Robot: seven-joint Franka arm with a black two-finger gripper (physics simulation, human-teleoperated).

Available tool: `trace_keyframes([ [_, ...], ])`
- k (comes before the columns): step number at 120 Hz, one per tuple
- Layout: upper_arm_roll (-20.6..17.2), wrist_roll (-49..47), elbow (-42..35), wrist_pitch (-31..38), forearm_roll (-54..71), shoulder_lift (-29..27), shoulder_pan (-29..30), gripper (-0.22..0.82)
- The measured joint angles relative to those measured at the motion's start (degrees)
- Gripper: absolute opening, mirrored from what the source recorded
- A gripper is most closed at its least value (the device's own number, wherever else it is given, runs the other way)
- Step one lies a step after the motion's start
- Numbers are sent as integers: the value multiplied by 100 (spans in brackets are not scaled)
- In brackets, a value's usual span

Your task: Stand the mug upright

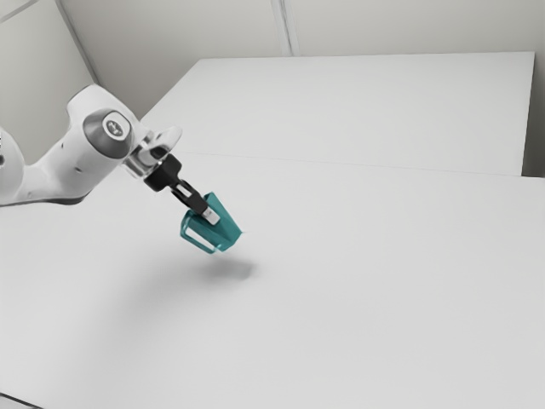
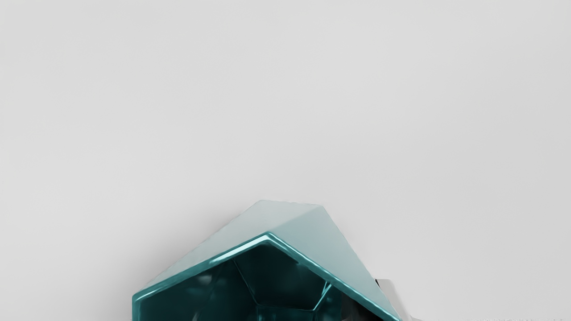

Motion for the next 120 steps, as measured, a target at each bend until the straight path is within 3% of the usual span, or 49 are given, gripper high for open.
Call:
trace_keyframes([
  [41, -266, -1158, 207, 672, 1637, 161, -277, -17],
  [66, -343, -1783, 243, 868, 2384, 192, -64, -16],
  [90, -390, -2271, 241, 978, 2661, 315, 191, -17],
  [120, -412, -2707, 227, 1120, 2733, 430, 48, -18],
])
